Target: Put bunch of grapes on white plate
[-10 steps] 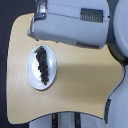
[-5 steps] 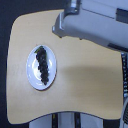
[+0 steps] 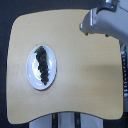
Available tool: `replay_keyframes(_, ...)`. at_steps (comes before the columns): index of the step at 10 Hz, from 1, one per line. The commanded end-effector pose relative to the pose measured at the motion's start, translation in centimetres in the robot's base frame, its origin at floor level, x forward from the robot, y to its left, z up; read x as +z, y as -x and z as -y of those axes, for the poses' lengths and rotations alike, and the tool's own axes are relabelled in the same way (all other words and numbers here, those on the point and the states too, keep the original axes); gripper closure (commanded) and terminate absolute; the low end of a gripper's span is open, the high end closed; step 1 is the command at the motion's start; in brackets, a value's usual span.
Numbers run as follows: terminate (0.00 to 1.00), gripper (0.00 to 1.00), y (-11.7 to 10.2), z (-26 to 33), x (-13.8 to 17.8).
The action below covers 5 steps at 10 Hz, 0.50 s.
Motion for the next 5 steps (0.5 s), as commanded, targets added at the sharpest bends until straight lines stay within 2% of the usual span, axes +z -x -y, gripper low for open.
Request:
replay_keyframes(1, 0.0, 0.0, -0.7, 8.4, 0.2)
replay_keyframes(4, 0.0, 0.0, -0.3, 11.1, 0.1)
replay_keyframes(5, 1.0, 0.0, -0.3, 11.4, -0.1)
